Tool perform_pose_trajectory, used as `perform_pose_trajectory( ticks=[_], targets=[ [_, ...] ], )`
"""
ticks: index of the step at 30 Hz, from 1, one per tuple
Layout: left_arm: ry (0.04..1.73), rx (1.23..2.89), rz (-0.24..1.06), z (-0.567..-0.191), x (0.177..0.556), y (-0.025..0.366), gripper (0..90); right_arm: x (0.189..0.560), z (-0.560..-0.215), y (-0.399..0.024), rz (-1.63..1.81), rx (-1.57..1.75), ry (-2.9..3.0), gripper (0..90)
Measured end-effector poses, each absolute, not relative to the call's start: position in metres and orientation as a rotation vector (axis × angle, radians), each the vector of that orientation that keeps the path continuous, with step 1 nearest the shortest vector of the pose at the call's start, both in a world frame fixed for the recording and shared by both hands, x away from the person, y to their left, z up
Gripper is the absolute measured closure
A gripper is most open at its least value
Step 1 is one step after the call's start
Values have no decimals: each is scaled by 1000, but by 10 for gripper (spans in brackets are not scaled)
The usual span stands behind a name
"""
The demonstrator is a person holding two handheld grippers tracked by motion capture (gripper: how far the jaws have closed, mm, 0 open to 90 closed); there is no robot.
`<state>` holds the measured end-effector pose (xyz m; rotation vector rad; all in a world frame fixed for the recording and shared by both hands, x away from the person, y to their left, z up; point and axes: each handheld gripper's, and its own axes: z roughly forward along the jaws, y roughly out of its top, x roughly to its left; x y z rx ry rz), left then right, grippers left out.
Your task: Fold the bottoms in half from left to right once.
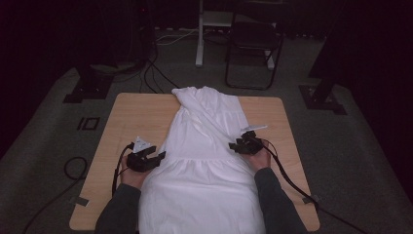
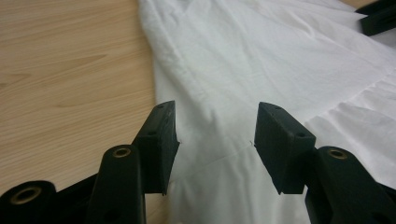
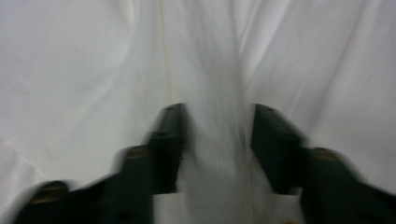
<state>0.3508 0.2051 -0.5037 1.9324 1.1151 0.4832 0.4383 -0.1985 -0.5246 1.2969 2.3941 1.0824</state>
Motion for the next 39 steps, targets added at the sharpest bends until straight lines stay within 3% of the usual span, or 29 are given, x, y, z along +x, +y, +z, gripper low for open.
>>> perform_pose_trajectory(
  ticks=[1, 2, 6, 8, 15, 21, 23, 27, 28, 39],
  targets=[
    [1117, 1927, 481, -504, 351, 204, 490, 436, -522, -201, 1067, 1253, 2378, 869],
    [1113, 1930, 481, -504, 352, 203, 489, 431, -516, -204, 1084, 1255, 2332, 891],
    [1108, 1934, 489, -500, 355, 199, 489, 400, -468, -233, 1270, 1202, 2050, 890],
    [1101, 1931, 492, -497, 358, 195, 487, 396, -464, -244, 1234, 1207, 2006, 886],
    [1139, 1990, 480, -503, 388, 170, 431, 416, -531, -258, 989, 1424, 2133, 877],
    [1246, 2050, 476, -528, 418, 157, 404, 418, -541, -255, 974, 1437, 2152, 858],
    [1262, 2044, 452, -534, 421, 158, 454, 418, -542, -256, 977, 1436, 2153, 853],
    [1216, 2040, 436, -535, 417, 164, 862, 417, -542, -256, 987, 1432, 2147, 845],
    [1212, 2026, 434, -535, 415, 166, 890, 417, -543, -256, 991, 1431, 2147, 844],
    [1179, 1927, 442, -521, 373, 197, 900, 394, -543, -256, 1030, 1392, 2211, 865]
  ],
)
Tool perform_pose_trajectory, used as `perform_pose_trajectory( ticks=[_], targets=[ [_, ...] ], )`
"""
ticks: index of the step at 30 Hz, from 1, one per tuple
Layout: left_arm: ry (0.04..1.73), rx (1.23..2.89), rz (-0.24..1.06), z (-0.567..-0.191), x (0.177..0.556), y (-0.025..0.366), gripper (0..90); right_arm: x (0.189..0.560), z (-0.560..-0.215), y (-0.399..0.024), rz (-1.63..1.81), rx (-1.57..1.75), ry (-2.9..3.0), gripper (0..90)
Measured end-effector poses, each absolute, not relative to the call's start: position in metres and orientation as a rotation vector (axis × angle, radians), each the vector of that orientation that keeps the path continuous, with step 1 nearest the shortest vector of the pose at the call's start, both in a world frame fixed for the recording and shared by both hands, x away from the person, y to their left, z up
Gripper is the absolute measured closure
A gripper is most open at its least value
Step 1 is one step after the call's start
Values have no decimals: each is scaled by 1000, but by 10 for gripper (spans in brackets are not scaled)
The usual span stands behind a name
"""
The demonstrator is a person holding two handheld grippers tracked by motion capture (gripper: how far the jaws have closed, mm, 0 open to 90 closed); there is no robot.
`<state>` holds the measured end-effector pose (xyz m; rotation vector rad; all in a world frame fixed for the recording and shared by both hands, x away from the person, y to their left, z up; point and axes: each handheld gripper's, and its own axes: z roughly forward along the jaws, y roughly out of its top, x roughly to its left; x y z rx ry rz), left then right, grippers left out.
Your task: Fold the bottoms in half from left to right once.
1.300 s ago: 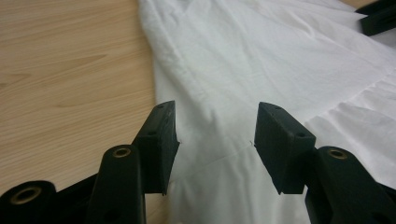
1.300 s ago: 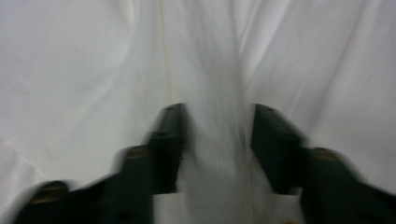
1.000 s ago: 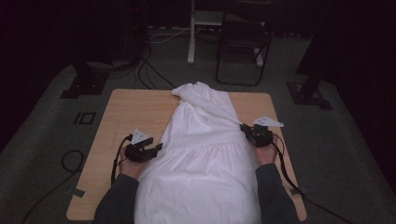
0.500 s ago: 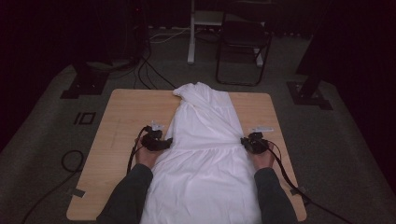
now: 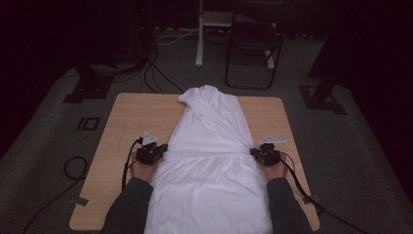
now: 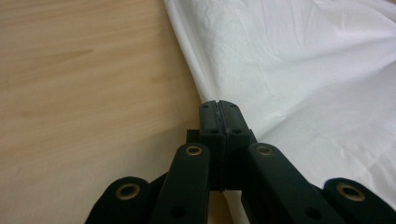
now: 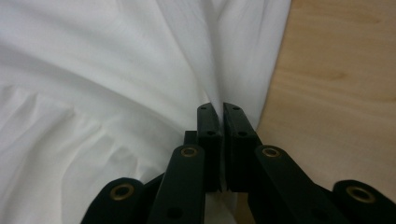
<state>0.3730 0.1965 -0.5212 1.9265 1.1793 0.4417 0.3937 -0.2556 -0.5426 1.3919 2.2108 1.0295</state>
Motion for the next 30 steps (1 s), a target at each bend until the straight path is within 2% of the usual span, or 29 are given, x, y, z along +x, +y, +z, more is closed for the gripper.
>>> perform_pose_trajectory(
  ticks=[9, 13, 14, 16, 17, 20, 24, 30],
  targets=[
    [1158, 1939, 382, -520, 294, 218, 899, 329, -540, -253, 1042, 1316, 2328, 877],
    [1141, 1976, 390, -523, 273, 219, 892, 302, -539, -252, 1043, 1307, 2371, 877],
    [1143, 1974, 403, -522, 273, 220, 868, 299, -538, -252, 1048, 1320, 2382, 848],
    [1153, 1944, 433, -517, 278, 223, 704, 297, -536, -252, 1041, 1314, 2384, 690],
    [1147, 1919, 430, -514, 281, 224, 673, 298, -532, -251, 1047, 1291, 2364, 617],
    [1124, 1885, 474, -501, 295, 223, 624, 309, -514, -246, 1114, 1246, 2307, 508],
    [1105, 1829, 491, -488, 317, 213, 601, 341, -491, -221, 1156, 1145, 2282, 443],
    [1074, 1831, 482, -487, 334, 194, 569, 387, -495, -169, 1124, 1067, 2325, 402]
  ],
)
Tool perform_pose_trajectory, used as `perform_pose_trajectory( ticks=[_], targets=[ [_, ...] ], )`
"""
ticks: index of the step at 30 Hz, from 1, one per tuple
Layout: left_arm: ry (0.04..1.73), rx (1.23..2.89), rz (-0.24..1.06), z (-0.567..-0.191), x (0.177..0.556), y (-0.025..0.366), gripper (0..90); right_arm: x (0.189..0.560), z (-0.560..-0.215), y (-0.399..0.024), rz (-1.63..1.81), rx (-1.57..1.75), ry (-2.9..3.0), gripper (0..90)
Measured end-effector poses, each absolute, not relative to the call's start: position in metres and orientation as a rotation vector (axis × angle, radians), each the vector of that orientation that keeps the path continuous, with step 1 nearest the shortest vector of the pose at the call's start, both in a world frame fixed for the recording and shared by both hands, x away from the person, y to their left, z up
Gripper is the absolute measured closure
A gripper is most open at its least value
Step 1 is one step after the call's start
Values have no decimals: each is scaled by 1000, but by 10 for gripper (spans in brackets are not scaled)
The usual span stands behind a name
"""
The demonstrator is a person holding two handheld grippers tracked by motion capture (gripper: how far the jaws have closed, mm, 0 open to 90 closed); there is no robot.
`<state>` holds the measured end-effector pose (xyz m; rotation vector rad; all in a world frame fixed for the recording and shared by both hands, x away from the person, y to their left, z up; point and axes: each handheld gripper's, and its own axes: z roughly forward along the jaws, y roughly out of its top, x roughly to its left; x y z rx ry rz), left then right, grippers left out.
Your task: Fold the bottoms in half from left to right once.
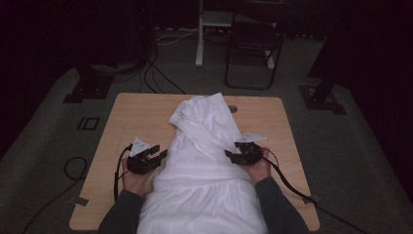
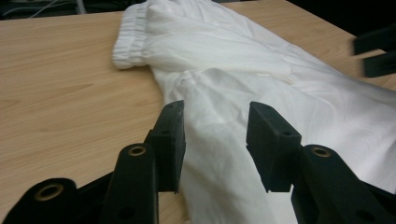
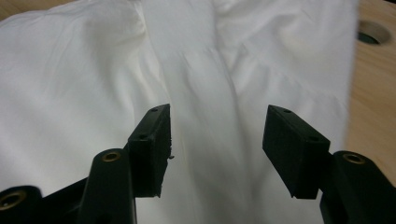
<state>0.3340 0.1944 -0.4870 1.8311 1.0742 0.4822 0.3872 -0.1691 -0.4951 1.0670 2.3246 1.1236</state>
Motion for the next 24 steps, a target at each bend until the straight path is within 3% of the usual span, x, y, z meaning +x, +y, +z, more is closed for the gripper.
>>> perform_pose_trajectory(
  ticks=[5, 7, 8, 10, 12, 17, 24],
  targets=[
    [1069, 1885, 464, -499, 333, 186, 563, 414, -509, -135, 1078, 1047, 2374, 375],
    [1075, 1895, 452, -503, 334, 185, 561, 422, -514, -130, 1068, 1057, 2395, 426],
    [1077, 1899, 446, -505, 334, 185, 561, 424, -516, -129, 1064, 1052, 2403, 516],
    [1075, 1911, 437, -508, 333, 183, 561, 429, -511, -136, 1035, 1078, 2357, 799],
    [1072, 1925, 427, -510, 332, 181, 561, 432, -501, -152, 1107, 1166, 2265, 881],
    [1070, 1991, 411, -521, 332, 172, 561, 448, -487, -202, 1156, 1364, 2016, 882],
    [1052, 2007, 428, -514, 341, 168, 535, 465, -527, -219, 999, 1463, 2136, 857]
  ],
)
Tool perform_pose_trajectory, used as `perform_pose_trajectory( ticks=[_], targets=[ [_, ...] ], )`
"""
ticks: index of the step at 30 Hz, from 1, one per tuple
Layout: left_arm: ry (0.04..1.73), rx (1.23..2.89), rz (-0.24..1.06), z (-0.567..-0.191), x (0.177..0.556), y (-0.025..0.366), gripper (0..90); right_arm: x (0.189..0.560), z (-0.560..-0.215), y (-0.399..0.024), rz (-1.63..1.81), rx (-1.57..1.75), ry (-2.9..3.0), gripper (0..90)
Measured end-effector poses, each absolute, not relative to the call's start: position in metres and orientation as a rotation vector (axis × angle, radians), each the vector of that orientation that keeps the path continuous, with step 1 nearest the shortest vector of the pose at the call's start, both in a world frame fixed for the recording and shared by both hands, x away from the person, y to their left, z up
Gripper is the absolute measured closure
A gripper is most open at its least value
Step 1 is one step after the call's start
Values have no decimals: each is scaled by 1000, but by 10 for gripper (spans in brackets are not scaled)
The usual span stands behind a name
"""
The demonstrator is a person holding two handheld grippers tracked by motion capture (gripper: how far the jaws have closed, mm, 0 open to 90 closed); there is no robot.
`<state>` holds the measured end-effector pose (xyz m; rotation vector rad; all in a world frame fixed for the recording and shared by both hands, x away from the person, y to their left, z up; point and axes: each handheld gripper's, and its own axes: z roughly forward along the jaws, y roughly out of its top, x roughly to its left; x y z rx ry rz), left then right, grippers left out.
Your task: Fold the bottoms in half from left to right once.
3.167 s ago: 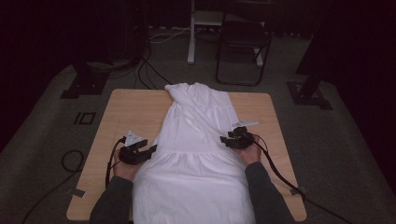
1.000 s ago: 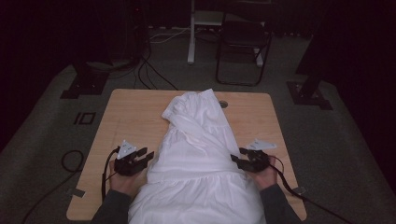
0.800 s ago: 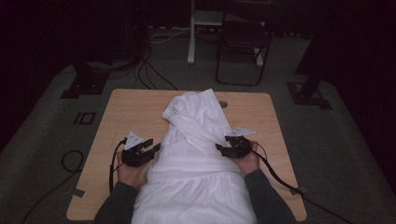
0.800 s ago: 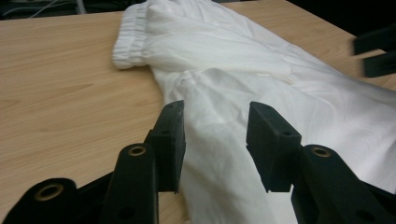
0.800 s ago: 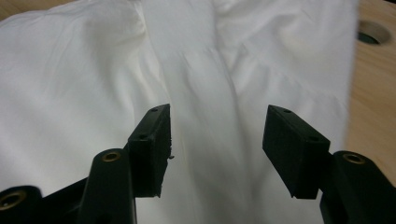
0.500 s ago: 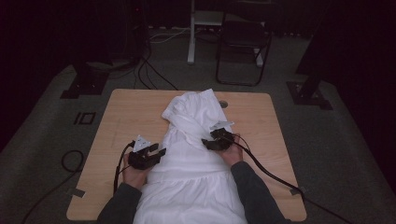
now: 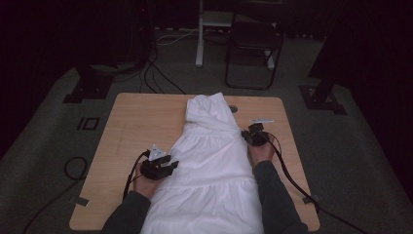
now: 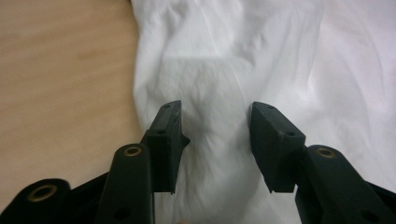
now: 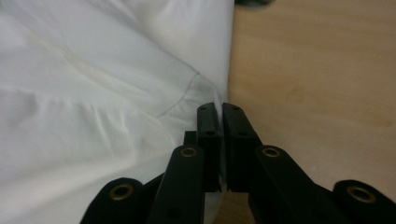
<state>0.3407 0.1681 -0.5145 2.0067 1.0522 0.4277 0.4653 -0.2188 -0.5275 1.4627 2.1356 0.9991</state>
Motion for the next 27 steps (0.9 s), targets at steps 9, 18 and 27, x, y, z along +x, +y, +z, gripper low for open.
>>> perform_pose_trajectory(
  ticks=[9, 18, 27],
  targets=[
    [1069, 1985, 451, -503, 395, 148, 453, 467, -540, -218, 996, 1483, 2152, 853],
    [1167, 2043, 428, -540, 414, 144, 830, 466, -541, -220, 1011, 1480, 2149, 853],
    [1142, 2033, 395, -539, 362, 158, 877, 431, -540, -219, 1006, 1416, 2222, 860]
  ],
)
